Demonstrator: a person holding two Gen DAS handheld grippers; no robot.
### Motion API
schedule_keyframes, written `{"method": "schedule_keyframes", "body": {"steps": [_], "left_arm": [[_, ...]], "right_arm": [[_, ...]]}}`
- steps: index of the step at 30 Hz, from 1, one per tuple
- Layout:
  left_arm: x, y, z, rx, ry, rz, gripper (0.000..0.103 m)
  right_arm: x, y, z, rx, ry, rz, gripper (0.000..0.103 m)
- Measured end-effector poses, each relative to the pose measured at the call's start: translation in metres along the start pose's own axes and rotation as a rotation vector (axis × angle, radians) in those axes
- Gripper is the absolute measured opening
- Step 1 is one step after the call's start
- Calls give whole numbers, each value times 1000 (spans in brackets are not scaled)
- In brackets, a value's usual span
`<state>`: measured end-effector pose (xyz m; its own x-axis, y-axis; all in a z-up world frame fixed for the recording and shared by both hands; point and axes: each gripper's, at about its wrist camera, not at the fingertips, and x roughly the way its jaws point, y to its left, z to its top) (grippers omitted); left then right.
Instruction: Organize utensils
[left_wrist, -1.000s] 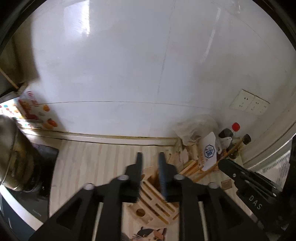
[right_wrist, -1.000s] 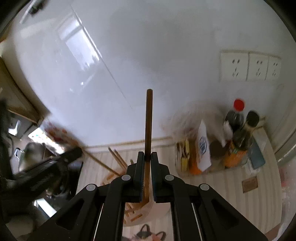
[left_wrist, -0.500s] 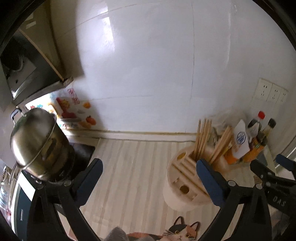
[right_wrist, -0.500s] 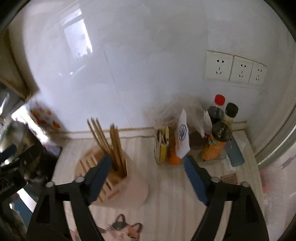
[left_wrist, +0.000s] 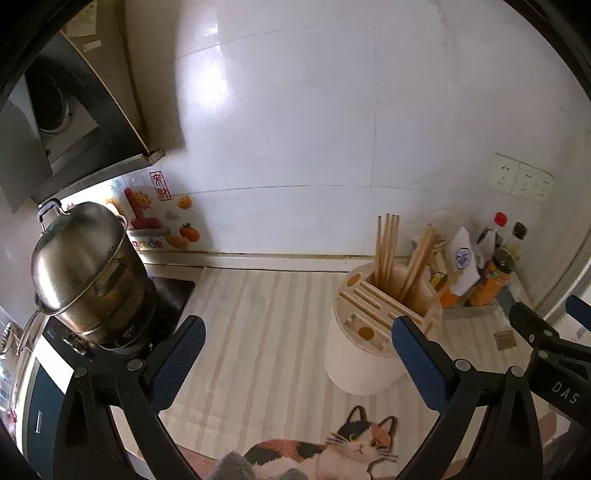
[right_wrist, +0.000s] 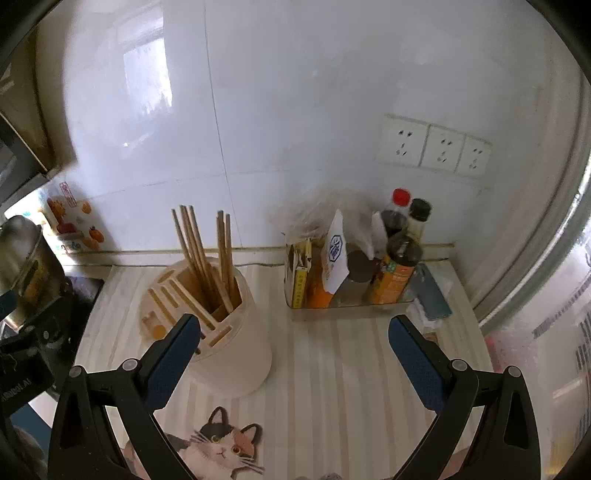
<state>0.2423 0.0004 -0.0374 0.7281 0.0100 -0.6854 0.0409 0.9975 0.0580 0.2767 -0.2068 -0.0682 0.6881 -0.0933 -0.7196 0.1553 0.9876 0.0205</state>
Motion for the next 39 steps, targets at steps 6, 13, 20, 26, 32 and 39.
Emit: {"method": "schedule_keyframes", "body": {"steps": [6,13,20,26,32,39], "left_arm": [[-50,16,-17,-1,-54,-6,103],[-104,35,-40,14,-93,-35,103],[-147,47,-58,42,-135,-70,103],[-176,54,-66,30,-167,-87,103],[-187,54,-71,16,-183,-78,103],[-188,48,-72,-9,-175,-55,103]], "right_arm": [[-62,8,-19,28,-68,-13,103],[-134,15,-49,57,-136,-53,103],[-194,27,-72,68,-195,-78,103],[-232,36,-88,66,-233,-76,103],[-248,34,-94,79,-255,-70,103],[-246,23,-94,78,-258,-78,103]]}}
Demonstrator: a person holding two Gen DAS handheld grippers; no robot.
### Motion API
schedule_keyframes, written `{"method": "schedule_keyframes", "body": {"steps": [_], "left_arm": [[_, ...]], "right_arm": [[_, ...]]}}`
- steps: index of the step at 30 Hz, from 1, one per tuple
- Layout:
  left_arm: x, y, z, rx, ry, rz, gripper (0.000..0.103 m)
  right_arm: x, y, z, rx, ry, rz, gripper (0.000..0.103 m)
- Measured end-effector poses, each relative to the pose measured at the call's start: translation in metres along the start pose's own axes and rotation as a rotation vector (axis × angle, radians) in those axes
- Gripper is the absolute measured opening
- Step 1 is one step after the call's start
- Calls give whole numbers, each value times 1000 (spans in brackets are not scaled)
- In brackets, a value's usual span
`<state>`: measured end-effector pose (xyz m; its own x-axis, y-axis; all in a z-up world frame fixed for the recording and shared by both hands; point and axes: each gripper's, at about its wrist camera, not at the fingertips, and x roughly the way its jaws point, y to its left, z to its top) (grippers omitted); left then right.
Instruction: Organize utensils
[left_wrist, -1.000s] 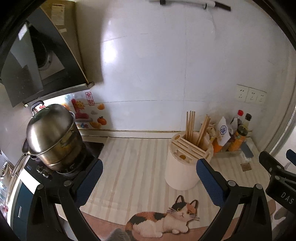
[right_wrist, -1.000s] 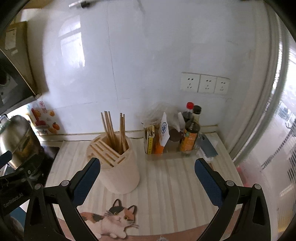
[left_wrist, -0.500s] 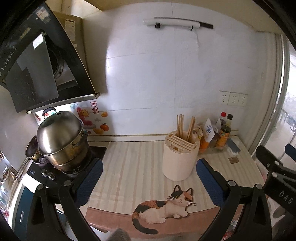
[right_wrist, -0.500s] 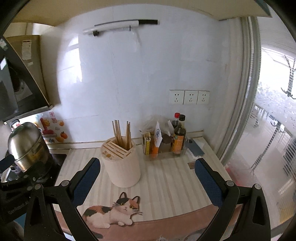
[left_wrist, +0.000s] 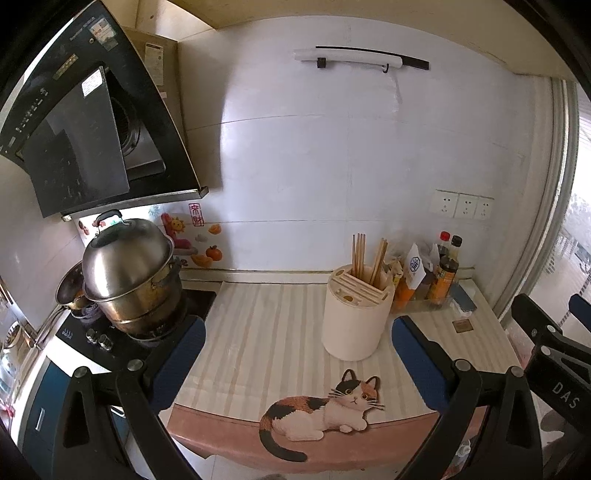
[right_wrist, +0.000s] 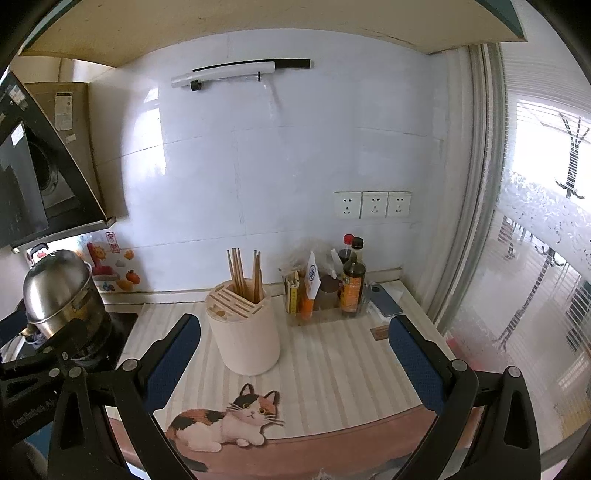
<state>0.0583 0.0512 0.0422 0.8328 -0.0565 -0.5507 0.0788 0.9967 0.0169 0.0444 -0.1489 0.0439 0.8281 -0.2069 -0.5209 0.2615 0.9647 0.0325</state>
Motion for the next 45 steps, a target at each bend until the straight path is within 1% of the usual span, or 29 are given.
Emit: {"method": "schedule_keyframes", "body": {"steps": [8,15,28,45], "left_arm": [[3,-7,-3,-8,11,20,103],[1,-12,-4,-12,15,18,103],[0,-20,-9,-8,24,20,103],[-1,-21,-9,-7,18,24,103]], "right_arm": [[5,-6,2,-24,2,6,103],[9,-9,0,-38,15,7,103],[6,-16,-2,-39,15,12,103],[10,-21,-1,-49,20,29,103]]}}
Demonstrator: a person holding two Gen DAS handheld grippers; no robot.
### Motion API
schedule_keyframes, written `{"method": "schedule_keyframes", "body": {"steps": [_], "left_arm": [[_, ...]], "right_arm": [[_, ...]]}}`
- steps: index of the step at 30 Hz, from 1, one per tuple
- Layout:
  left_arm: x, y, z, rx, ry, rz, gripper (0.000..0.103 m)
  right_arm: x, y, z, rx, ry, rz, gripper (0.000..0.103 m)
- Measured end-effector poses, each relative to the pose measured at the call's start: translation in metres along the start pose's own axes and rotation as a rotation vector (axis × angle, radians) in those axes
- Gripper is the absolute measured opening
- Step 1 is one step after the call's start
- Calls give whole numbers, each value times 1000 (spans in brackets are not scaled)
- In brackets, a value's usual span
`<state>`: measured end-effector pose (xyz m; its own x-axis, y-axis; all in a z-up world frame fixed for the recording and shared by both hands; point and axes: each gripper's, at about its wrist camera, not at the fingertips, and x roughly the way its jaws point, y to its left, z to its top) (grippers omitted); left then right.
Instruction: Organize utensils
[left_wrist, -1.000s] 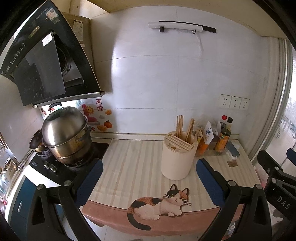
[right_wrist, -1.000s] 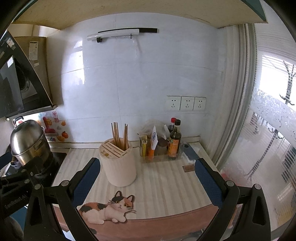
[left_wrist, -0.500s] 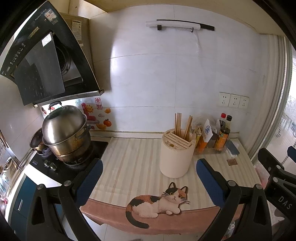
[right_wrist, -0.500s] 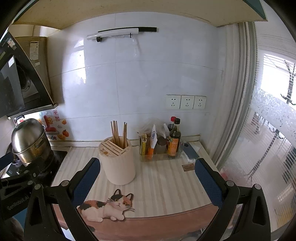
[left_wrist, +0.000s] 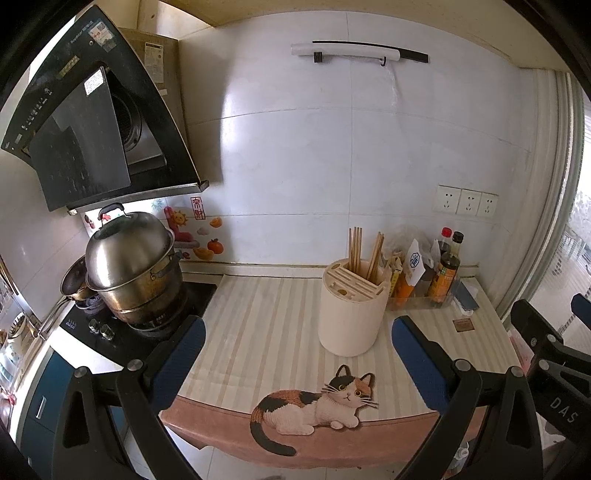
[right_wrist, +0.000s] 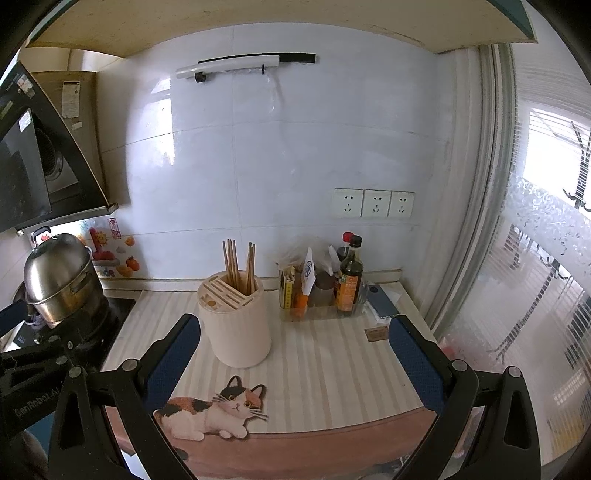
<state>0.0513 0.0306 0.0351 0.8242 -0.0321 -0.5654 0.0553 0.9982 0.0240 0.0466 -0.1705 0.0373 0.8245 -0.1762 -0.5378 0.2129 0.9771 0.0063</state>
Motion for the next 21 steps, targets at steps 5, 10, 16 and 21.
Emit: {"method": "schedule_keyframes", "body": {"steps": [5,10,16,21], "left_arm": [[1,0,1,-1,-2,0,103],[0,-1,3,-1,-4,5,103],[1,-2,4,-1,-3,8,103],[1,-2,5,-3,-2,10,103]], "right_arm": [[1,0,0,1,0,0,103],[1,0,1,-4,-2,4,103],[1,0,1,-5,-4,7,103],[1,1,2,-9,-5,6,103]]}}
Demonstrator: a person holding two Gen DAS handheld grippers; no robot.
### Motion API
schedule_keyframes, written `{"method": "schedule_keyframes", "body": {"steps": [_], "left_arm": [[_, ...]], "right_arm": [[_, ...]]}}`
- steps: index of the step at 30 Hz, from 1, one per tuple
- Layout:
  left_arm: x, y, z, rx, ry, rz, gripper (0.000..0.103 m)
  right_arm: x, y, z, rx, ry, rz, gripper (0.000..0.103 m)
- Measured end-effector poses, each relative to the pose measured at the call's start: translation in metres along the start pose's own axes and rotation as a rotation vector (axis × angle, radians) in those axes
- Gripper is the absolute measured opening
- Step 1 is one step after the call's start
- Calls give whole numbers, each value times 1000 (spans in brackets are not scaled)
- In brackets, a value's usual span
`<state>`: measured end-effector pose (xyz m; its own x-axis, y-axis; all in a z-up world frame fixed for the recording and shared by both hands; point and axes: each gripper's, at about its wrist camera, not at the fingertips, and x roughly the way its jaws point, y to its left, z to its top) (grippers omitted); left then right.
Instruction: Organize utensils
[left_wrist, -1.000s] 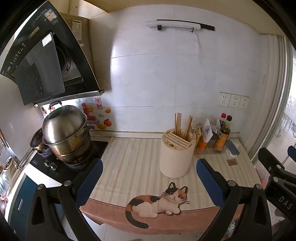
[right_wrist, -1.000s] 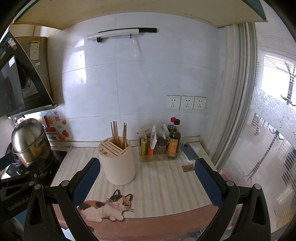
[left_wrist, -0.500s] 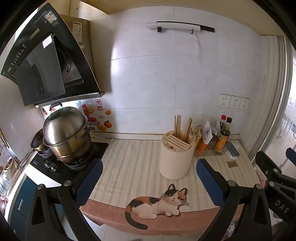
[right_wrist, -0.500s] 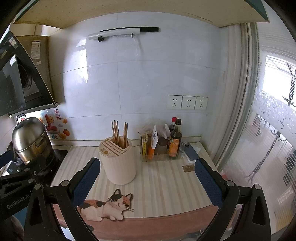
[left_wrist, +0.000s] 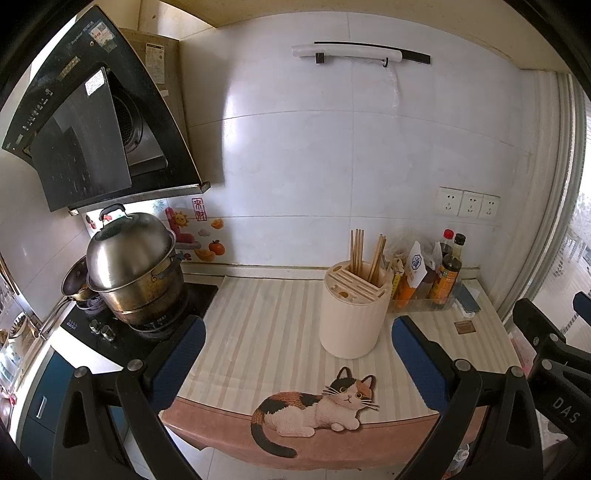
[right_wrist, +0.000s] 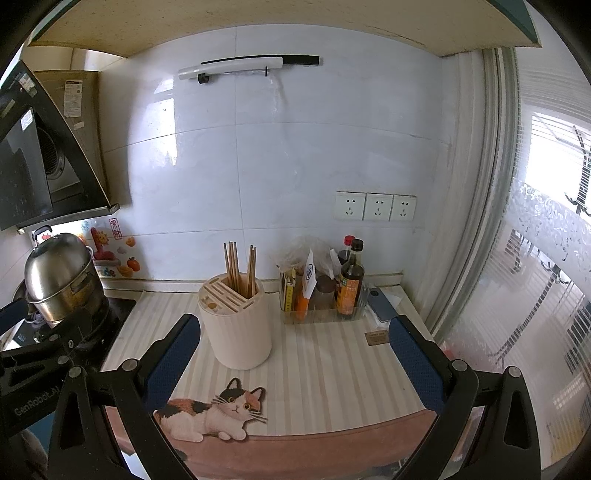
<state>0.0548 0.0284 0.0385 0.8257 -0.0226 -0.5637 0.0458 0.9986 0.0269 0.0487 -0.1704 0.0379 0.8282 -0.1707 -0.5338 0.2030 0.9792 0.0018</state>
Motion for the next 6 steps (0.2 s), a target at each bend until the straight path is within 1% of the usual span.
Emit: {"method": "schedule_keyframes", "body": {"steps": [6], "left_arm": [[1,0,0,-6,-2,-2,103]], "right_arm": [[0,0,1,-2,-1,2,103]]}}
